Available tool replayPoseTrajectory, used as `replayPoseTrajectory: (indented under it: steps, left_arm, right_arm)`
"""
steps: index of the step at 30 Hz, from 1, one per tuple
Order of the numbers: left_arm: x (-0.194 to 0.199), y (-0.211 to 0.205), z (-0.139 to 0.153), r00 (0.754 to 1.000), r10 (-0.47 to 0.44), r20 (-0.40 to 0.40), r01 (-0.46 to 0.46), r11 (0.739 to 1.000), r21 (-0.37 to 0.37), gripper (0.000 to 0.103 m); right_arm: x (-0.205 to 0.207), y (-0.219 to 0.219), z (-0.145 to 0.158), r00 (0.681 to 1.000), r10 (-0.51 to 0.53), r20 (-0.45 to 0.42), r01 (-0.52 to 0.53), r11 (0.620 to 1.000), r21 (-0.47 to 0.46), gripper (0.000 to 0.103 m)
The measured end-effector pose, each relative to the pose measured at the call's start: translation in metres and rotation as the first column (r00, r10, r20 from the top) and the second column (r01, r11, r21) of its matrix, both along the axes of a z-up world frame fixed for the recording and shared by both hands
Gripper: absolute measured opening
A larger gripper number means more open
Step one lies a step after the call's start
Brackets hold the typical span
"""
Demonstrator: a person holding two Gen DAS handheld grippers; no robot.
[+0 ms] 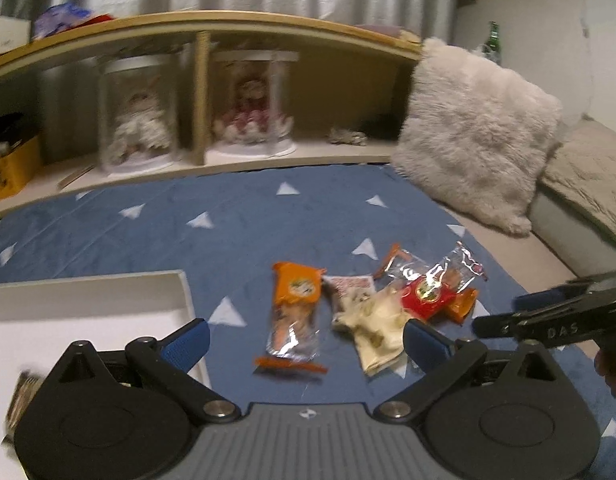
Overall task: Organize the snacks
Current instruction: 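Move both open tools from the tray to the snack pile, then grasp the orange snack pack with left tool while right tool grasps the small clear pack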
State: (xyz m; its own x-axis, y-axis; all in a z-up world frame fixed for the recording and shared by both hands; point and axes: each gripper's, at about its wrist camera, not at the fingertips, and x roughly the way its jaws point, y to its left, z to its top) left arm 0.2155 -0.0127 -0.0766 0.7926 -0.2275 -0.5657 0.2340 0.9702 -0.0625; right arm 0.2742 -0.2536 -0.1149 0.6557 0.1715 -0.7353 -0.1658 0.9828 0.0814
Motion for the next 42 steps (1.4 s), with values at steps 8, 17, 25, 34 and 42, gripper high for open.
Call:
replayPoseTrajectory:
  steps: [8,17,25,34,42]
  left_arm:
    - [0.027,-0.020,-0.028,0.998,-0.054,-0.035,0.058,0.991,0.120,0.068]
    - [0.060,-0.022,-0.050,0.997,-0.032,-0.068,0.044,0.984,0.173,0.067]
    - [0.076,-0.022,-0.062,0.989,-0.022,-0.143,0.044,0.987,0.155,0.049]
    - [0.072,-0.020,-0.067,0.985,-0.038,-0.170,0.062,0.988,0.141,0.046]
    - [0.064,-0.025,-0.067,0.978,-0.071,-0.194,0.102,0.983,0.152,0.046]
  right_arm:
    - [0.021,0.014,-0.024,0.976,0.210,-0.060,-0.211,0.977,-0.023,0.065]
    - [0.032,0.030,-0.051,0.942,0.321,-0.098,-0.329,0.941,-0.085,0.049]
    - [0.027,0.035,-0.053,0.922,0.381,-0.074,-0.388,0.911,-0.139,0.029]
    - [0.016,0.022,-0.033,0.927,0.370,-0.058,-0.374,0.923,-0.088,0.020]
    - [0.038,0.024,-0.042,0.920,0.388,-0.051,-0.391,0.920,-0.043,0.043]
